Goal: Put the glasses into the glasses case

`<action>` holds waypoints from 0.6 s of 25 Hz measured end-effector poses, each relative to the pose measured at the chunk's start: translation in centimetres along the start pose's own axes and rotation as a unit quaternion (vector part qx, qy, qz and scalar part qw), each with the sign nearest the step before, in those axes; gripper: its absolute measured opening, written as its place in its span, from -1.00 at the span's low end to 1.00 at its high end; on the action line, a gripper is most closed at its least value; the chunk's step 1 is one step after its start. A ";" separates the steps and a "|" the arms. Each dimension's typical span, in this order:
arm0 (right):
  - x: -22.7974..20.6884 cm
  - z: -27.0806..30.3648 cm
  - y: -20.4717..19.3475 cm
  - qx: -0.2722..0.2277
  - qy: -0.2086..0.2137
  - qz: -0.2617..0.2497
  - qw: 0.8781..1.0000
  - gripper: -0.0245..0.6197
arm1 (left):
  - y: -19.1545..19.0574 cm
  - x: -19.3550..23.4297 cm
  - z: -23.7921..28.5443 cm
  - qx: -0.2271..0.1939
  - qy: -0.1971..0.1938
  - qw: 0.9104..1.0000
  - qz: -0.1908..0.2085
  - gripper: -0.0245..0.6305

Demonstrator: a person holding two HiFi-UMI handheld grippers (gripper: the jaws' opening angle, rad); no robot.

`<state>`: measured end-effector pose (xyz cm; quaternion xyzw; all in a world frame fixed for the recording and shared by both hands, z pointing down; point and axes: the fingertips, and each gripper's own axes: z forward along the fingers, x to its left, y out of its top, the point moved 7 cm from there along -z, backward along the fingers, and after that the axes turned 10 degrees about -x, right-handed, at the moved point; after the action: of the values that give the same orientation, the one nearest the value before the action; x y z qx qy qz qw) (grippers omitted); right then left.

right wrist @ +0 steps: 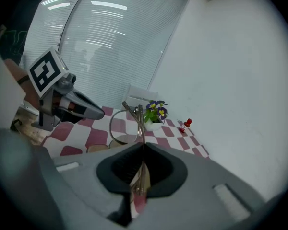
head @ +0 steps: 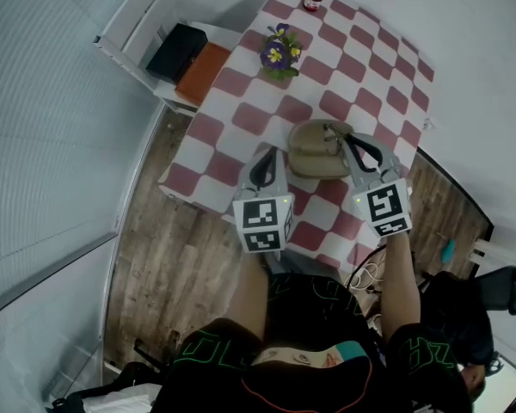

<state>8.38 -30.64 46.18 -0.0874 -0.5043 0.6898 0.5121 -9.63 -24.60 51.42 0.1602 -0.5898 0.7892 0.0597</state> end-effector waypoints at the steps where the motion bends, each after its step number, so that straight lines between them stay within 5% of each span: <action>1: 0.0 0.1 -0.2 0.003 0.008 -0.007 1.000 -0.86 | 0.0 0.0 0.1 0.001 0.000 1.000 -0.001 -0.90; 15: 1.1 1.8 -1.9 0.035 0.087 -0.052 0.994 -0.86 | -0.6 0.1 1.2 0.014 -0.003 1.000 -0.004 -0.90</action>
<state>7.91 -30.92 48.98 -0.1032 -0.4374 0.6688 0.5922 -9.32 -25.60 52.30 0.1655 -0.5785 0.7965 0.0591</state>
